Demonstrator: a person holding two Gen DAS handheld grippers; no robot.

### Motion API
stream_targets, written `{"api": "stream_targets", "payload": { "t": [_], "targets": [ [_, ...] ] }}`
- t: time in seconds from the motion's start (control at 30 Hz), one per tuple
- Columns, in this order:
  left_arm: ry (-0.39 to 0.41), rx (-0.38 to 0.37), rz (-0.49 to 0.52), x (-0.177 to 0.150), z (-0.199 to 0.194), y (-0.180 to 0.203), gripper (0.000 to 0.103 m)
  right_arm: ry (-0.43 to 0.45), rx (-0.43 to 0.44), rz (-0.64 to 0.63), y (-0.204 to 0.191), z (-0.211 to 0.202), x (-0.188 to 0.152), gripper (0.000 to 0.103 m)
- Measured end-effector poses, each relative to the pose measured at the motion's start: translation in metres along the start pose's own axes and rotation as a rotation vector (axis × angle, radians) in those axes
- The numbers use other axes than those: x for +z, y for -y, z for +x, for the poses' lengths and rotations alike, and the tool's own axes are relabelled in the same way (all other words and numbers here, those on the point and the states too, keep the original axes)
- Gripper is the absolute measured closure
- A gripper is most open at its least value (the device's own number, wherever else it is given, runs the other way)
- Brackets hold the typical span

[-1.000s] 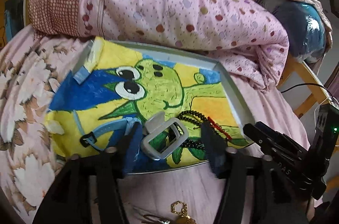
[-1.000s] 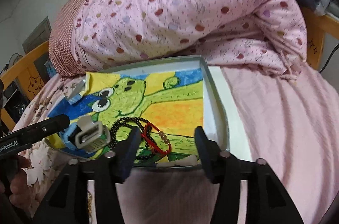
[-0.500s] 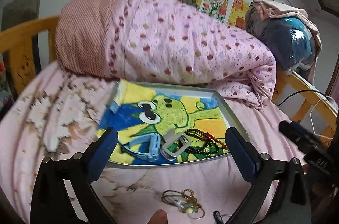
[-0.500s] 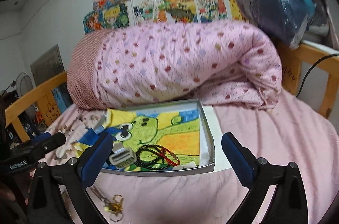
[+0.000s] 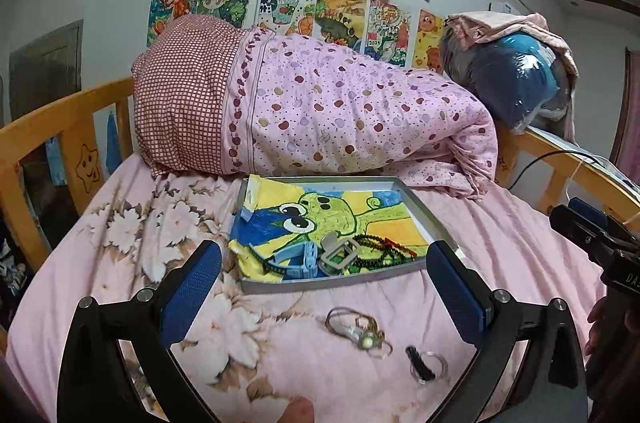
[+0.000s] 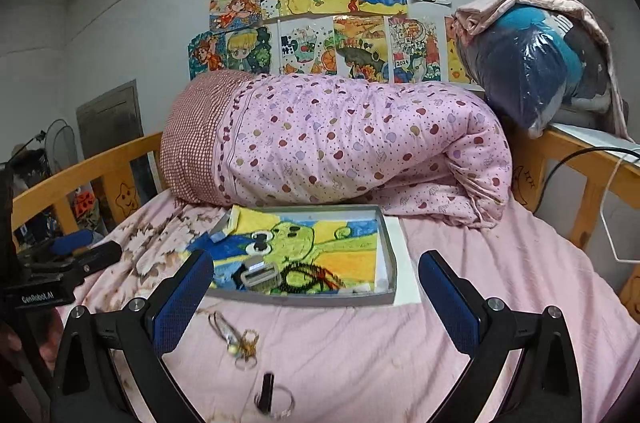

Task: Organize jewelry
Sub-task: 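Lift both grippers away from the tray, then grasp the green-bead keychain with the left gripper while the right grasps the black keyring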

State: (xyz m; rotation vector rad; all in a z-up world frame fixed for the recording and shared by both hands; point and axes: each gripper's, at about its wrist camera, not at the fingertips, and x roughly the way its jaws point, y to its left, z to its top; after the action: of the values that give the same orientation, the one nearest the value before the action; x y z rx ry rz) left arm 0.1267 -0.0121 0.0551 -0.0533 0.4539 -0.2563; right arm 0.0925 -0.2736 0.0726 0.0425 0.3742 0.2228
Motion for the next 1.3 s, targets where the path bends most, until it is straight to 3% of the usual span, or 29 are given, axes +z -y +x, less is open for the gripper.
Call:
{"api": "stream_targets", "payload": {
  "t": [0.2,0.43,0.8,1.0,1.3],
  "targets": [
    [0.003,0.013,0.002,-0.025,-0.023,-0.006,0.003,-0.068,-0.020,-0.002,-0.006,-0.014,-0.025,0.000],
    [-0.101,0.024,0.025,-0.066,-0.024,-0.013,0.003,-0.203,-0.043,-0.028,-0.011,-0.005,-0.064,0.000],
    [-0.254,0.046,0.022,-0.112,-0.006,-0.013,0.003,-0.390,-0.005,-0.078,-0.011,0.025,-0.114,0.000],
    [-0.313,0.046,0.012,-0.124,0.004,-0.007,0.003,-0.421,-0.044,-0.079,0.001,0.038,-0.124,0.000],
    [-0.360,0.022,0.025,-0.129,0.023,0.006,0.003,-0.436,-0.034,-0.065,0.021,0.066,-0.126,0.000]
  ]
}}
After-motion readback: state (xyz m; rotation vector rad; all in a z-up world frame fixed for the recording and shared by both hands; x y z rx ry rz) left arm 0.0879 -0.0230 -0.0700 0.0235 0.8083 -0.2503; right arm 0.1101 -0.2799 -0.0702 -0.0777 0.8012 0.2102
